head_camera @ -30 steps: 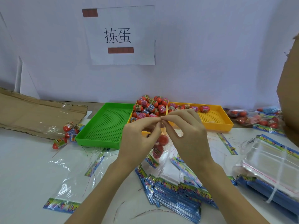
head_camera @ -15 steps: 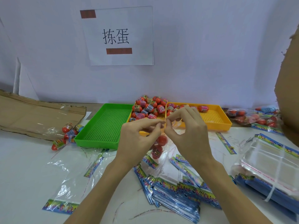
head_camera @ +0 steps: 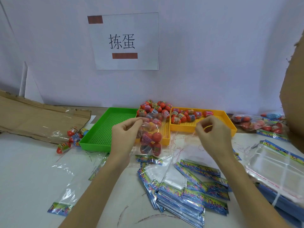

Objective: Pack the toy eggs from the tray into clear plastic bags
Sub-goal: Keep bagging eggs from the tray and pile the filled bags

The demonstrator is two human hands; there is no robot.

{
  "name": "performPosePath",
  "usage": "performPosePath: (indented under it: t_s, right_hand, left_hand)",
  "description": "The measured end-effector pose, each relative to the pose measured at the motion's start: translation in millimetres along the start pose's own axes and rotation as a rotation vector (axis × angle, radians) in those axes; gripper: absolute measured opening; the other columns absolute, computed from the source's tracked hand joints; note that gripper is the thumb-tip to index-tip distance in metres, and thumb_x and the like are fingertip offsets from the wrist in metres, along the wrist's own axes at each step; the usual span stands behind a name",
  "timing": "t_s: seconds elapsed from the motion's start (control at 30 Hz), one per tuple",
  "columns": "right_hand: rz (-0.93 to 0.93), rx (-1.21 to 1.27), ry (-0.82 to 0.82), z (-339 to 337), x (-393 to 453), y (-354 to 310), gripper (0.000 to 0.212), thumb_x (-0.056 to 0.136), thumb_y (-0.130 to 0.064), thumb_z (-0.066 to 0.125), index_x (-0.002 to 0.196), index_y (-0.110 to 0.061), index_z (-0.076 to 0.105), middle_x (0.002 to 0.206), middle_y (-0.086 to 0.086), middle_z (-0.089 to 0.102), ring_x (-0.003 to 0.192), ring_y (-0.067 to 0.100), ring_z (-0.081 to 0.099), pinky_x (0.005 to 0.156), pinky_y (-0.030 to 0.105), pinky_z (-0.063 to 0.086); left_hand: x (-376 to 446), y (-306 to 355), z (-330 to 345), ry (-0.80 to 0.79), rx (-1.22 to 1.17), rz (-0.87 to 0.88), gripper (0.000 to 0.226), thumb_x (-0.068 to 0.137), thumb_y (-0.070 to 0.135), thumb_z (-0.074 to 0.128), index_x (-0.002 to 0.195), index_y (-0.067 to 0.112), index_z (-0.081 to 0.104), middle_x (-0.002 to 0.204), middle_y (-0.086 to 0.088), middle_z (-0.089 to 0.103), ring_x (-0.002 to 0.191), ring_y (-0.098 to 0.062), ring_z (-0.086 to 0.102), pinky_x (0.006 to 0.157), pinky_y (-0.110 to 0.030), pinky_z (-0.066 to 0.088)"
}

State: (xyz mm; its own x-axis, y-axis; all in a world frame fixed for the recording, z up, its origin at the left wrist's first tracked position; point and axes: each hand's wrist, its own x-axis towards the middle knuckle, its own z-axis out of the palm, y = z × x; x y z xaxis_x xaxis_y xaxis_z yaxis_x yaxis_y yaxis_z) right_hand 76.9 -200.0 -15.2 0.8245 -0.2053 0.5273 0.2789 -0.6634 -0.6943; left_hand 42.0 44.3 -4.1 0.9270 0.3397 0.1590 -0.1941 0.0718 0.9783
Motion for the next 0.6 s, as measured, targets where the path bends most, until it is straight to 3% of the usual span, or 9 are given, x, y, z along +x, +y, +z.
performPosePath:
  t_s: [0.07,0.17,0.27,0.37,0.43,0.5,0.53,0.6]
  right_hand:
    - [-0.002,-0.06,-0.175,8.6,-5.3,0.9,0.022,0.097,-0.027,0.069,0.077,-0.018,0.067,0.075,-0.005,0.066,0.07,0.008,0.059,0.063,0.027,0.046]
    - [-0.043,-0.107,-0.287,19.2,-13.7,-4.4,0.03,0.096,-0.032,0.072,0.07,-0.018,0.064,0.07,-0.005,0.062,0.068,0.009,0.055,0.059,0.024,0.039]
    - [-0.064,-0.109,-0.355,24.8,-19.9,-12.2,0.017,0.093,-0.029,0.075,0.088,-0.021,0.062,0.078,-0.005,0.062,0.072,0.01,0.057,0.061,0.024,0.042]
    - [-0.064,-0.048,-0.424,26.0,-23.5,-16.6,0.01,0.1,-0.03,0.066,0.099,-0.02,0.064,0.065,-0.006,0.067,0.054,0.005,0.06,0.054,0.019,0.044]
    - [-0.092,-0.027,-0.464,25.1,-25.4,-18.4,0.011,0.106,-0.02,0.057,0.107,-0.021,0.068,0.076,-0.005,0.074,0.055,0.002,0.063,0.057,0.015,0.047]
    - [-0.158,-0.086,-0.455,24.0,-25.3,-20.2,0.022,0.104,-0.008,0.057,0.111,-0.021,0.073,0.106,-0.005,0.07,0.083,0.005,0.065,0.075,0.016,0.049]
    - [-0.177,-0.101,-0.438,23.1,-24.8,-21.8,0.025,0.103,-0.006,0.057,0.111,-0.021,0.075,0.11,-0.006,0.067,0.09,0.005,0.063,0.08,0.015,0.047]
    - [-0.158,-0.046,-0.392,21.5,-24.2,-24.6,0.021,0.105,-0.012,0.057,0.113,-0.02,0.075,0.093,-0.008,0.073,0.071,-0.003,0.064,0.068,0.008,0.044]
  left_hand:
    - [1.2,-0.2,-1.7,-0.007,0.004,-0.018,0.023,0.1,0.01,0.066,0.09,0.02,0.085,0.09,-0.001,0.082,0.083,-0.011,0.077,0.066,-0.022,0.059]
    - [1.2,-1.3,-2.1,-0.025,0.007,-0.029,0.02,0.101,0.01,0.066,0.095,0.017,0.084,0.09,-0.003,0.082,0.079,-0.01,0.077,0.064,-0.02,0.058]
    - [-1.0,-0.6,-0.5,-0.048,-0.01,-0.026,0.02,0.101,0.009,0.066,0.095,0.015,0.084,0.088,-0.004,0.082,0.071,-0.007,0.075,0.058,-0.018,0.056]
    - [-1.4,0.4,0.9,-0.049,-0.006,-0.019,0.022,0.101,0.009,0.066,0.092,0.018,0.084,0.085,-0.002,0.082,0.068,-0.005,0.074,0.057,-0.017,0.055]
    - [-2.0,1.2,1.4,-0.051,-0.005,-0.008,0.021,0.101,0.009,0.066,0.093,0.017,0.084,0.081,0.0,0.081,0.066,-0.003,0.072,0.056,-0.016,0.054]
    - [-2.6,2.3,1.3,-0.057,-0.009,-0.008,0.022,0.101,0.01,0.066,0.093,0.018,0.084,0.082,0.0,0.081,0.066,-0.005,0.072,0.055,-0.017,0.055]
    - [-2.8,2.8,1.2,-0.062,-0.011,-0.009,0.022,0.101,0.01,0.067,0.092,0.018,0.085,0.084,-0.002,0.081,0.067,-0.006,0.073,0.056,-0.018,0.055]
    - [-2.8,3.2,0.8,-0.067,-0.014,-0.012,0.021,0.1,0.009,0.067,0.093,0.017,0.085,0.087,-0.004,0.081,0.068,-0.009,0.073,0.056,-0.02,0.056]
